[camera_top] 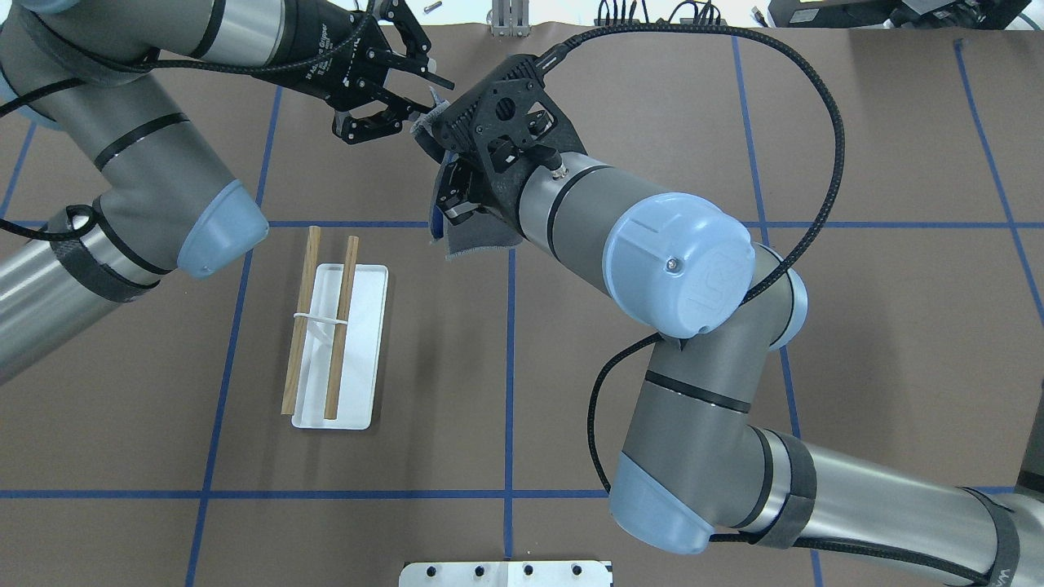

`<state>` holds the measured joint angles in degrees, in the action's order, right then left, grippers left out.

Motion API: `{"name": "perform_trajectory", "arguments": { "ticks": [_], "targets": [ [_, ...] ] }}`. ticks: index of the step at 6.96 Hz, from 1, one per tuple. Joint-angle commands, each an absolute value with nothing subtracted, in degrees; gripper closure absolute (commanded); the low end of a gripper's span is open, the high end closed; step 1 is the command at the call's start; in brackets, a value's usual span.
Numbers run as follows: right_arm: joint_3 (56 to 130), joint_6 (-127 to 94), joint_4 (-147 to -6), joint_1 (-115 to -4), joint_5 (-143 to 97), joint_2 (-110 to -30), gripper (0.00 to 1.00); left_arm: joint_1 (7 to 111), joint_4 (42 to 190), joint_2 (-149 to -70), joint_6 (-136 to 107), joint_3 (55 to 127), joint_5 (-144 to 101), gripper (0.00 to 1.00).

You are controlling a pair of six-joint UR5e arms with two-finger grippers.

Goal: Hang towel on rack

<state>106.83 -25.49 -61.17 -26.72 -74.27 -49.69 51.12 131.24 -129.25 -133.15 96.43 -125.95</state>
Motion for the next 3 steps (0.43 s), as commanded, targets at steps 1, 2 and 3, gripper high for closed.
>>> {"name": "perform_trajectory", "arguments": {
  "ticks": [1,2,3],
  "targets": [
    [107.0,-25.2,-61.2,-26.7,-74.3,-49.7,1.0,51.1,131.2,-129.1,-133.2,96.7,-125.9,0.77],
    [107.0,-25.1,-61.2,-26.7,-74.3,-49.7,1.0,51.1,131.3,-129.1,-134.0,96.8,-125.9,0.92],
    [107.0,-25.1,-61.2,-26.7,-74.3,-49.7,1.0,51.1,131.4,-129.1,-134.3,96.9,-125.9,1.0]
  ]
}}
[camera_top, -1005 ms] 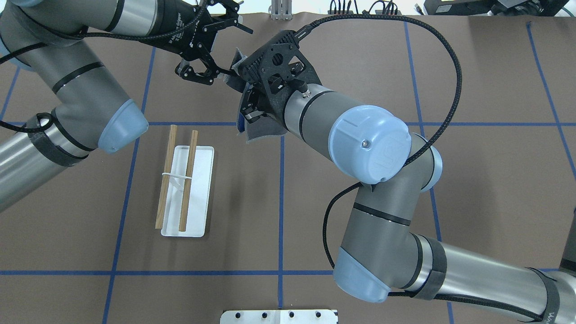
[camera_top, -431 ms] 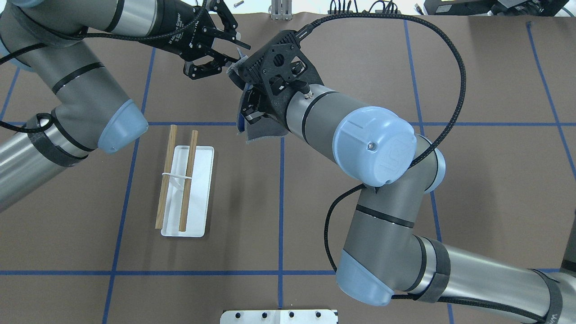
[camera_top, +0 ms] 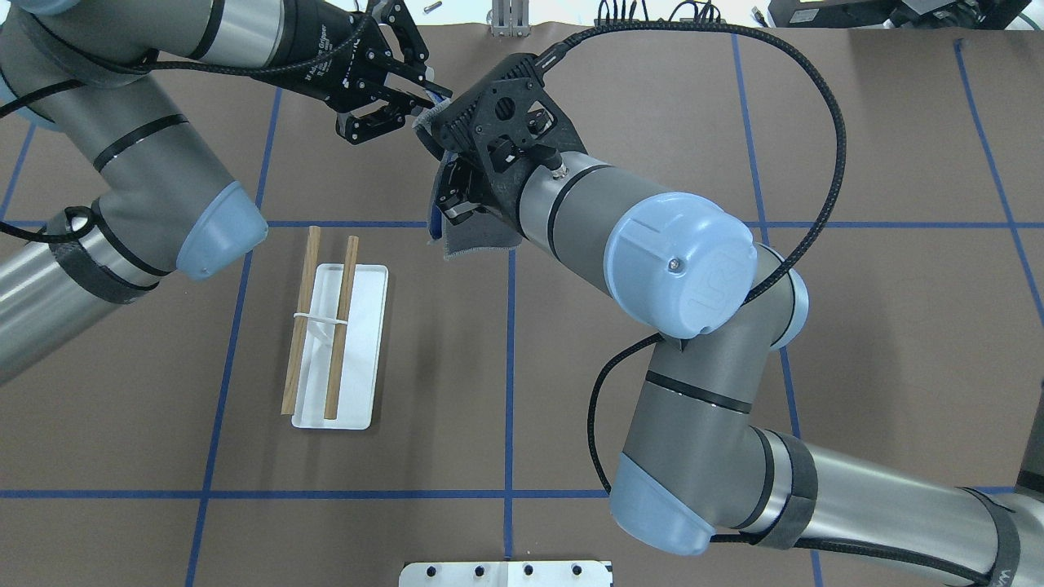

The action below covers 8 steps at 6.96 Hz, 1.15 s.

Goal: Hang towel on rack

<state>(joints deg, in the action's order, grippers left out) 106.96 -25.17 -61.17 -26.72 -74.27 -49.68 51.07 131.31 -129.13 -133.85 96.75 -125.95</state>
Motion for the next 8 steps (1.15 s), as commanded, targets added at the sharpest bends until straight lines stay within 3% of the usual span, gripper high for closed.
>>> {"name": "perform_trajectory", "arguments": {
  "ticks": [1,2,3,4,6,8],
  "targets": [
    [106.9,-25.0,-61.2,-26.7,-74.3,-49.7,1.0,51.1,131.5,-129.1,-134.3,96.9,-125.9,1.0],
    [106.9,-25.0,-61.2,-26.7,-74.2,-49.7,1.0,51.1,131.5,-129.1,-134.1,96.9,-126.0,1.0],
    [106.9,-25.1,-61.2,-26.7,-73.1,-49.7,0.79,51.1,131.5,-129.0,-134.0,96.9,-126.0,1.0],
    [106.9,-25.5,-61.2,-26.8,-72.3,-49.9,0.01,51.1,131.5,-128.8,-133.9,96.9,-126.0,1.0],
    [106.9,-25.1,-61.1,-27.0,-72.0,-50.5,0.0,51.2,131.7,-128.6,-133.1,97.0,-126.1,1.0],
    [112.6,-26.5,-60.6,-28.2,-70.8,-58.3,0.0,51.2,131.6,-125.3,-123.4,99.0,-128.1,1.0]
  ]
}}
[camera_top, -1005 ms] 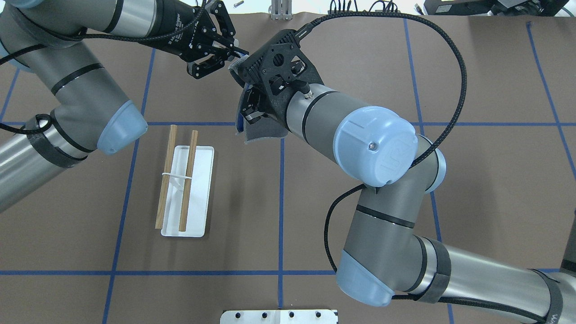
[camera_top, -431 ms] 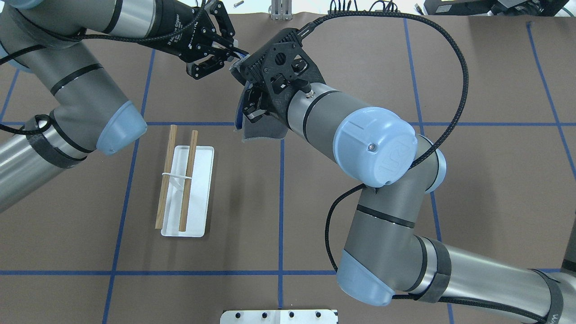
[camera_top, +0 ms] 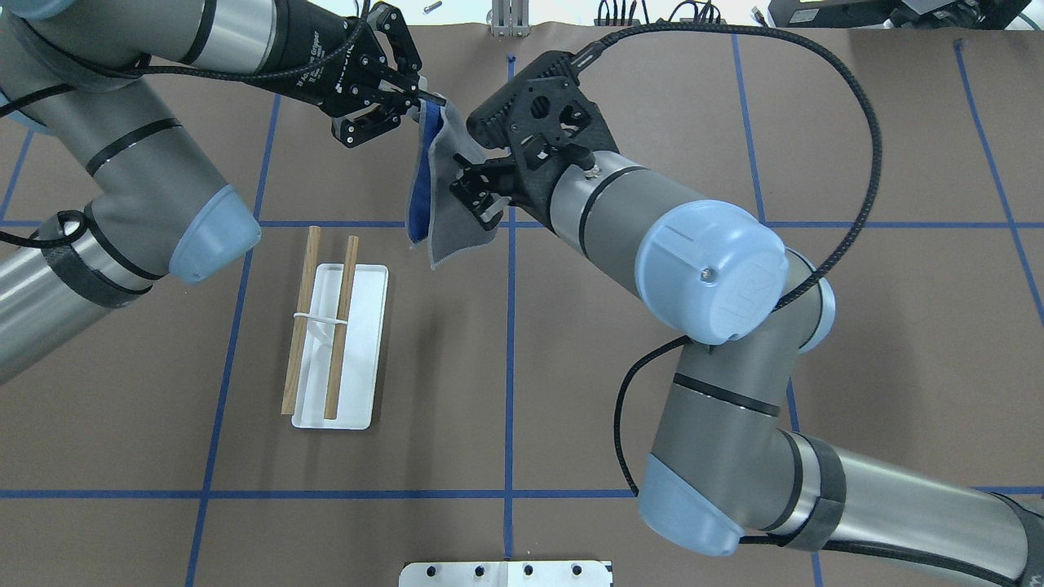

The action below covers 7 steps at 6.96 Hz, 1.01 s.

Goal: Hang towel on rack

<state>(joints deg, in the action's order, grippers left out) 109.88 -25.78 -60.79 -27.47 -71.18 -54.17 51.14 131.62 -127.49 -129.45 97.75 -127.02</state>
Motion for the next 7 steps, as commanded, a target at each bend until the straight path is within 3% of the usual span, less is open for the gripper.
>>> {"name": "perform_trajectory", "arguments": {
  "ticks": [1,3,7],
  "targets": [
    [112.7,-36.1,-60.6,-28.6,-71.0,-61.5,0.0,51.2,131.6,-123.1,-116.5,99.7,-128.1,1.0],
    [116.8,-46.0,-60.7,-31.3,-74.6,-69.7,0.0,49.3,131.5,-121.7,-117.3,101.7,-126.7,1.0],
    [118.7,-48.5,-61.0,-49.1,-103.4,-81.6,0.0,40.9,131.2,-118.4,-132.4,108.5,-111.8,1.0]
  ]
}}
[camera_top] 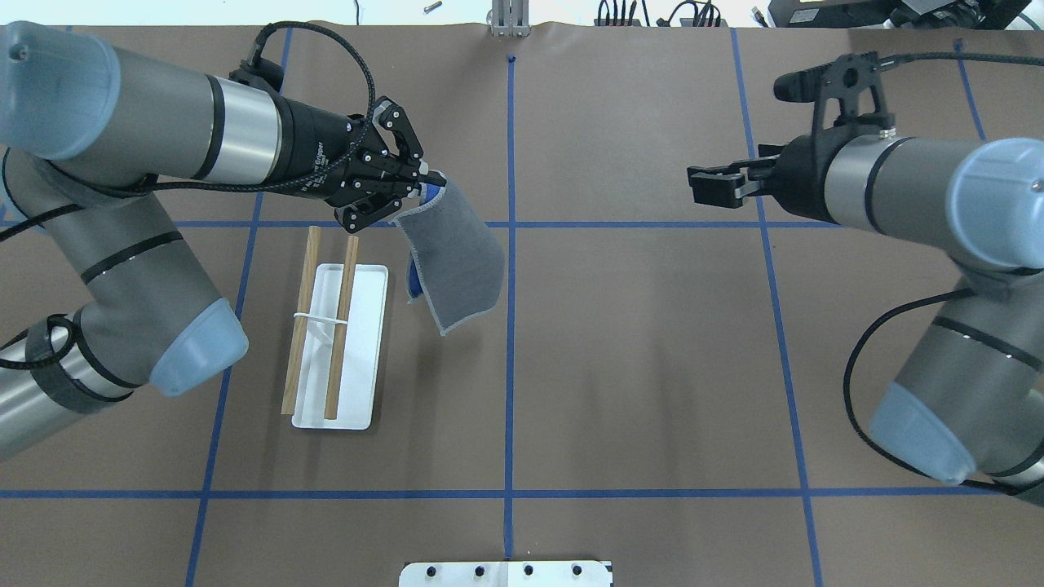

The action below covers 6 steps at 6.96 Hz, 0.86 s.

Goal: Hang towel on rack

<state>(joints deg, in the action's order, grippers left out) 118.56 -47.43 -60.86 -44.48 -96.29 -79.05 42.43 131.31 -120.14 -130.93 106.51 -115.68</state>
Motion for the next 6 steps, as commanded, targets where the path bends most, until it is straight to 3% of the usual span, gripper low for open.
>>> {"name": "perform_trajectory", "arguments": {
  "ticks": [1,6],
  "targets": [
    [118.4,-50.7,-61.2,-51.9,-107.6,-83.0,0.0,40.1,131.0,-116.9,-136.0,109.4,-108.0,1.0],
    [117.2,-53.2,-71.4,-66.7,-129.0,-88.1,0.0,37.5,130.9,-113.6,-146.1,111.8,-105.5,1.0]
  ]
}}
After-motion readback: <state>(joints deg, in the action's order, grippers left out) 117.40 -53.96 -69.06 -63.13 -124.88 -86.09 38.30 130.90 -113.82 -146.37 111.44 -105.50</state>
